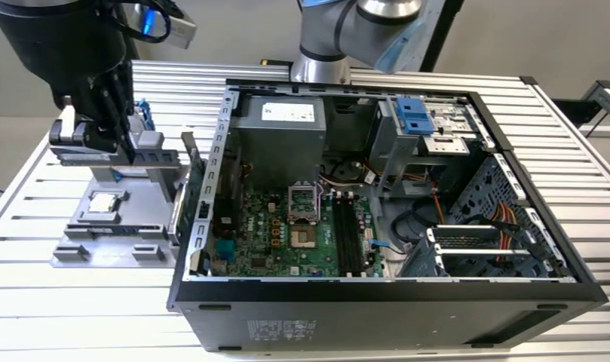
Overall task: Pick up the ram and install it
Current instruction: 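Pick up the ram and move it above insertion slot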
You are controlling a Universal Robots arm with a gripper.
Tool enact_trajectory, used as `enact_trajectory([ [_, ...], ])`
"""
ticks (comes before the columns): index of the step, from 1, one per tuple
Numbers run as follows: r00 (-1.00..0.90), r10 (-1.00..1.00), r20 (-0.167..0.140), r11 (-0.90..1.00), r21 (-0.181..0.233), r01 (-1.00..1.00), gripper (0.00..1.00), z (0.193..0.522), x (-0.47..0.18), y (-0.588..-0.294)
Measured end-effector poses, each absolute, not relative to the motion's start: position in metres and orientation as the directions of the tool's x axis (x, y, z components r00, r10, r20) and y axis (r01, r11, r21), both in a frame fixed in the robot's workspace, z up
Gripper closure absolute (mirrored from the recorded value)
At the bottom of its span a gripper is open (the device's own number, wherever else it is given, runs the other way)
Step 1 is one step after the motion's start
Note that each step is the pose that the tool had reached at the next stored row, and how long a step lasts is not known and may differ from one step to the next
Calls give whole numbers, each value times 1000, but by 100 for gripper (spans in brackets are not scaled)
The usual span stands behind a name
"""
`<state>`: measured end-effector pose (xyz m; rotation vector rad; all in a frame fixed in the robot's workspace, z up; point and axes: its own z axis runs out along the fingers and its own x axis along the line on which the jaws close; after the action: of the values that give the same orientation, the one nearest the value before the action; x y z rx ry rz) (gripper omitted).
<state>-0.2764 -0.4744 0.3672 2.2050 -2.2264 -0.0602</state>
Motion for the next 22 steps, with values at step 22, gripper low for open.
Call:
enact_trajectory([
  [22,-10,-1000,-22,9,34,-999,100,368,-237,-474],
])
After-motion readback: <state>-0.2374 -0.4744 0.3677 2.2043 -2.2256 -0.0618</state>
